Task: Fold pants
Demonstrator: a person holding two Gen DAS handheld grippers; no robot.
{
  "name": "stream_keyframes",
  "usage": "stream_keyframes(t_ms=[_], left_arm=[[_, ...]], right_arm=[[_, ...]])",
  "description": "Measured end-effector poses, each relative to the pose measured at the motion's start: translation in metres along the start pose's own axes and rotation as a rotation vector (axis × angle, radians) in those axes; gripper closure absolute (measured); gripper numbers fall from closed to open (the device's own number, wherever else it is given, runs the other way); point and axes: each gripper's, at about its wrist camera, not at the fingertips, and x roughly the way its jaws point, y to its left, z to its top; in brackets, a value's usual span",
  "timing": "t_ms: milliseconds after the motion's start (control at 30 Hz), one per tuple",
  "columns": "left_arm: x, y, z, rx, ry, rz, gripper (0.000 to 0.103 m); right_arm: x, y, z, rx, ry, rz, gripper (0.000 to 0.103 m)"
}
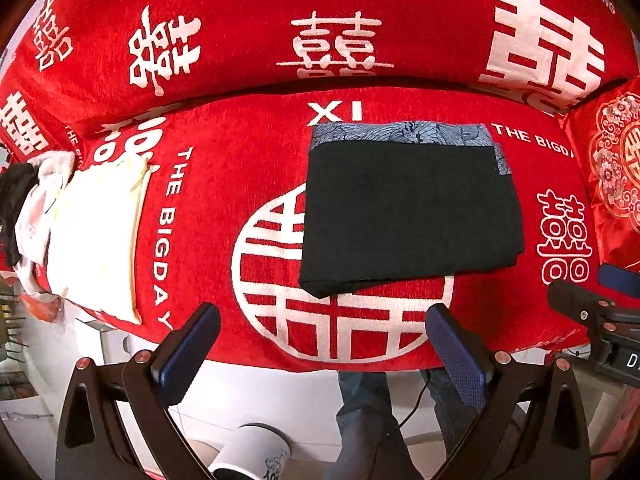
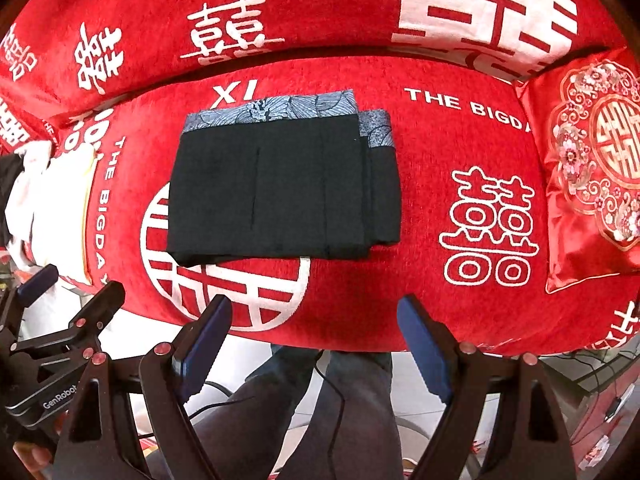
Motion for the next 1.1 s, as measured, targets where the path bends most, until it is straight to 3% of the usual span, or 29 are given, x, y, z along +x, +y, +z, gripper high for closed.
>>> stream_keyframes(t_ms=[1100], left_arm=[[-0.0012, -0.0052, 0.0, 0.023, 0.01, 0.008, 0.0]], right_arm=[[-0.0045, 0.0003, 0.0018, -0.006, -0.02, -0.032, 0.016]])
